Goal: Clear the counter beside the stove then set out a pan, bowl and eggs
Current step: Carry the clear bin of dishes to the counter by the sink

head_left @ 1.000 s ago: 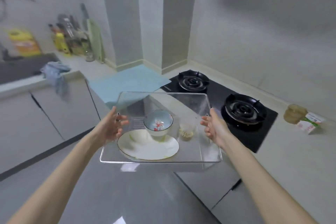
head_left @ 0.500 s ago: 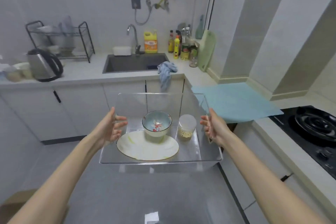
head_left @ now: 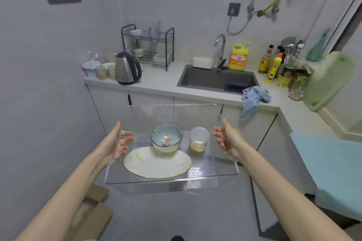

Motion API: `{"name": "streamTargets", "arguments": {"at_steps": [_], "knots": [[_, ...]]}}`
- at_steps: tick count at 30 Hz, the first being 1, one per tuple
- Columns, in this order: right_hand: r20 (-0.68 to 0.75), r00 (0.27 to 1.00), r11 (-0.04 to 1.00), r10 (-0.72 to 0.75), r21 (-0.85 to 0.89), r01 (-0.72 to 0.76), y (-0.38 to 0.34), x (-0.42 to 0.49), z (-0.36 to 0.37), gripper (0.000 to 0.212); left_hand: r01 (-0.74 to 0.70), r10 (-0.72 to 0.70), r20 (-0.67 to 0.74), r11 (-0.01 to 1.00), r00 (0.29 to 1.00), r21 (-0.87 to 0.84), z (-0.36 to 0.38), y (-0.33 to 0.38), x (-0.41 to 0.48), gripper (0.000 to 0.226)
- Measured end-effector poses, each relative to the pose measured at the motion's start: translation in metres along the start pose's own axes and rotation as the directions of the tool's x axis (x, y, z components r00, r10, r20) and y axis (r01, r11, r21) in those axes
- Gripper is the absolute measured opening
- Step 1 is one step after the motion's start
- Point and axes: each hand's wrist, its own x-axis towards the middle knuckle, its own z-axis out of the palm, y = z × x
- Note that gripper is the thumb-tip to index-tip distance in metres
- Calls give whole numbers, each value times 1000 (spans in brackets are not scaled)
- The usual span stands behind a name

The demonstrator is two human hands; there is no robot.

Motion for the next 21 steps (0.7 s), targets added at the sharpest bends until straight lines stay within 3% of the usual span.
{"name": "streamTargets", "arguments": {"at_steps": [11, 21], "knots": [[145, 989, 998, -12, -65, 22, -101, 174, 79, 45, -35, 23, -114, 994, 993, -104, 2, 93, 140, 54], [53, 998, 999, 18, -44, -16, -145, 301, 104, 45, 36, -41, -79, 997, 996, -62, 28, 155, 281, 55]]}}
